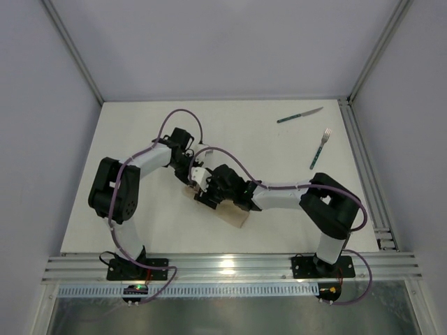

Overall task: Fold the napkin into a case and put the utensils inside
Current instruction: Pick up the top corner of the smaller rectangle folded napkin from the center of the board.

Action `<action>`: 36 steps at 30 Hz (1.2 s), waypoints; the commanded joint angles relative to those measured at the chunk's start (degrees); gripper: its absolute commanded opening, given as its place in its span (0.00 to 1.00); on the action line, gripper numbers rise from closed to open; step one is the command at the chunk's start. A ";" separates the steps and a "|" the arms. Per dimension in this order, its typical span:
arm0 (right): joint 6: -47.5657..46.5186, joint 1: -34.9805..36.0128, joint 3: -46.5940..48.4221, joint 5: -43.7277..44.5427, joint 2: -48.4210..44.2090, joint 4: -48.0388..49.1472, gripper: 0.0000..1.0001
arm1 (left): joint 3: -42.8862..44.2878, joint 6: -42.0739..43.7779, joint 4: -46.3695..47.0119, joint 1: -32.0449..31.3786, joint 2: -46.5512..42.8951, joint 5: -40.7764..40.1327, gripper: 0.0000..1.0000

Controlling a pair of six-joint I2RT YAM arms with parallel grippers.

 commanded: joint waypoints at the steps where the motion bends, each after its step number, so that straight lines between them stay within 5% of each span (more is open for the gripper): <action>1: -1.79 0.20 3.20 -1.31 1.92 3.11 0.70 | 0.33 1.10 -0.50 0.18 -2.09 1.82 0.00; 9: -1.53 0.02 6.98 1.24 8.43 2.77 0.57 | 1.47 1.36 -1.11 0.18 -1.65 2.52 0.00; 17: 0.41 -0.42 4.70 2.91 8.70 4.52 0.15 | 3.23 1.10 -1.29 0.80 -2.09 2.79 0.13; 27: 7.51 -3.22 3.38 1.51 7.73 6.63 0.04 | 9.03 -0.57 -3.31 3.60 -4.72 5.86 0.45; 36: 22.27 -8.59 7.06 -1.14 11.06 5.93 0.04 | 6.58 -0.75 -5.77 7.13 -13.95 2.09 0.47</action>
